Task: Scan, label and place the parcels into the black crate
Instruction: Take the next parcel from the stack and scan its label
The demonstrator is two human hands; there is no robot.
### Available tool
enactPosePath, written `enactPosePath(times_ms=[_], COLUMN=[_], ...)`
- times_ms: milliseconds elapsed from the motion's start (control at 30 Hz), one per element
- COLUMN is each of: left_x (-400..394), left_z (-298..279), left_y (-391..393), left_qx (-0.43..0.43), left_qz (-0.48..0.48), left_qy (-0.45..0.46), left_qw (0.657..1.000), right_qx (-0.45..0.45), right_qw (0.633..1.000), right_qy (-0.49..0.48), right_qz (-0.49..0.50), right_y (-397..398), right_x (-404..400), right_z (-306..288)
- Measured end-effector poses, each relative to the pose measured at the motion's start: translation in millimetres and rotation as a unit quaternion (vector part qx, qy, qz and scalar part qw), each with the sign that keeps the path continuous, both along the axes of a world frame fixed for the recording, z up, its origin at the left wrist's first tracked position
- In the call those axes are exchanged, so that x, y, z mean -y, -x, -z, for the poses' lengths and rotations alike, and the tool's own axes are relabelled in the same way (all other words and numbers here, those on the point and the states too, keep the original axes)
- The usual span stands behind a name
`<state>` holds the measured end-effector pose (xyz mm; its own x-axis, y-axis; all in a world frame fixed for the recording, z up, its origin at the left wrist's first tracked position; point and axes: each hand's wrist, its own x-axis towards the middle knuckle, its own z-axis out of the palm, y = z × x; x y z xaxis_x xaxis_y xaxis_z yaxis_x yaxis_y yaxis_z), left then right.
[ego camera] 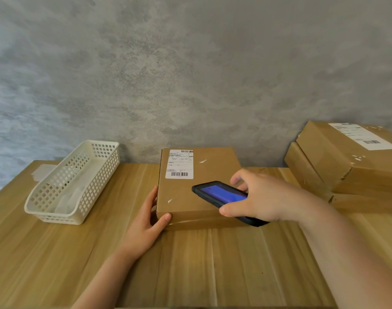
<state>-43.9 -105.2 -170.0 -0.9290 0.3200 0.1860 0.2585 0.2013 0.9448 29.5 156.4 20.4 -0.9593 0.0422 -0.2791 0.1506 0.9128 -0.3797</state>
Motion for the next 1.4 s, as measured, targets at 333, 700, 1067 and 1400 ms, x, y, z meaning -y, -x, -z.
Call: enactPosePath(times_ms=[333,700,1067,1400], left_x=[-1.2,-0.4,0.3,-0.9], left_z=[-4.2,-0.6,2.2,-0.5], left_y=[-2.0,-0.3,1.3,-3.1], left_qx=[-0.005,-0.004,-0.002,-0.007], left_qz=[-0.001,-0.006,-0.003,-0.042], left_qy=[0.008,0.015,0.012,0.041], left_qw=[1.0,1.0,1.0,0.998], right_qx=[-0.043,-0.193,-0.142,-0.183], right_qw=[0.998,0.943,0.95,0.952], right_qy=[0.015,-0.027,-0.078,-0.061], right_qz=[0.04,0.269,0.268,0.239], right_y=[-1.3,-1.4,-10.2,-14.0], right_x=[-12.9,-88.7,-96.3,-91.6], right_z=[12.3,109.1,173.1,167.5])
